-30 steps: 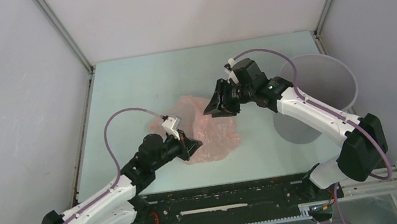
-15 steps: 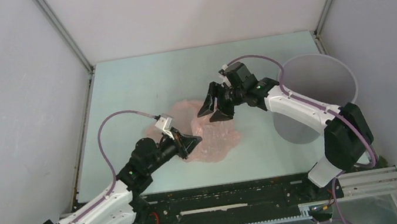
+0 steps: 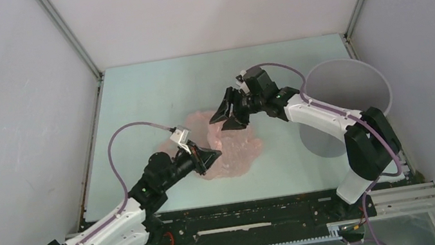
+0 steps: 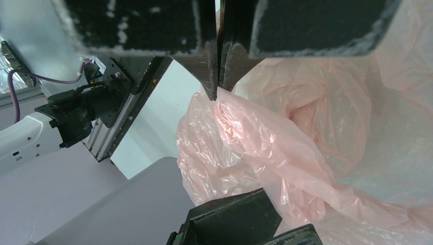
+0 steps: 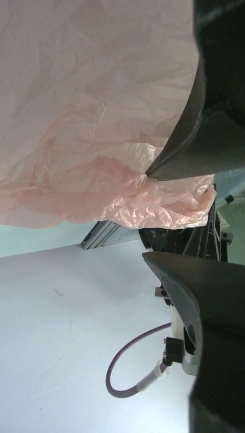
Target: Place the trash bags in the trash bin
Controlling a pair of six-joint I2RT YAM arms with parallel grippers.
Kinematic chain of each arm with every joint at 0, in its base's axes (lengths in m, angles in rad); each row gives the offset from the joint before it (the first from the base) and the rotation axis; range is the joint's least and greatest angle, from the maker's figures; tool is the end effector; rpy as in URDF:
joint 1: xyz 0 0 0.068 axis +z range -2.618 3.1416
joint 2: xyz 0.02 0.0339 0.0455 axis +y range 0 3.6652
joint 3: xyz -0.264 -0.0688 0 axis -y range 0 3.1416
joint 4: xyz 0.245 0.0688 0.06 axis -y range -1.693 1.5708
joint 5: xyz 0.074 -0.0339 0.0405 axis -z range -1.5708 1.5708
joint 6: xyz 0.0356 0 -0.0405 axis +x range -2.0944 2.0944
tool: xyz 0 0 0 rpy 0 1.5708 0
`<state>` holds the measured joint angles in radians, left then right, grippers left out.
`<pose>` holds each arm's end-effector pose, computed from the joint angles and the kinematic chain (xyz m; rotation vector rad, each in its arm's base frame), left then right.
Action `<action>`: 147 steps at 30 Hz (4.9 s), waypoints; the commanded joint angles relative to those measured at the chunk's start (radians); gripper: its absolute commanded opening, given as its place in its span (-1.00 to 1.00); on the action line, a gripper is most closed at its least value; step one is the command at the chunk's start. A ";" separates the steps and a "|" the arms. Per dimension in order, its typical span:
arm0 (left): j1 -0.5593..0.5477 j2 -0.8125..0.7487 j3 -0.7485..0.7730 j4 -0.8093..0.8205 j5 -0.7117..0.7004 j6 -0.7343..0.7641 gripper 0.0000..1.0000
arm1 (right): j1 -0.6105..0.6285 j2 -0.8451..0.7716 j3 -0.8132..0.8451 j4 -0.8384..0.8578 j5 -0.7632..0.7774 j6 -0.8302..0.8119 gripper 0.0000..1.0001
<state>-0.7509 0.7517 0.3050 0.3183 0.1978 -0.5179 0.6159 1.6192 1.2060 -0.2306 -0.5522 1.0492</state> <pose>0.1283 -0.1293 0.2281 0.3691 1.7883 -1.0933 0.2869 0.2259 0.2712 0.1940 2.5485 1.4181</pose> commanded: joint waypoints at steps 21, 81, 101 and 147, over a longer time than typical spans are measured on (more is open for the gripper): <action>-0.003 -0.057 0.066 -0.238 -0.062 -0.098 -0.03 | -0.014 -0.112 -0.042 0.089 0.026 -0.139 -1.00; 0.387 0.402 0.264 -0.730 -0.297 -0.147 -0.99 | -0.195 -0.220 -0.042 -0.020 -0.286 -0.375 -1.00; 0.368 0.571 1.538 -1.256 -0.342 -0.178 -0.99 | -0.045 0.044 1.149 -0.689 0.374 -0.668 -1.00; 0.325 0.020 0.211 -0.784 -0.072 -0.426 -1.00 | 0.105 -0.359 -0.218 -0.168 0.225 -0.801 -1.00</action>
<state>-0.4061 0.8242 0.8185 -0.4236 0.0448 -0.8139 0.7033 1.1454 1.1816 -0.3134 -0.2737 0.1627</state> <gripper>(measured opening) 0.004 0.006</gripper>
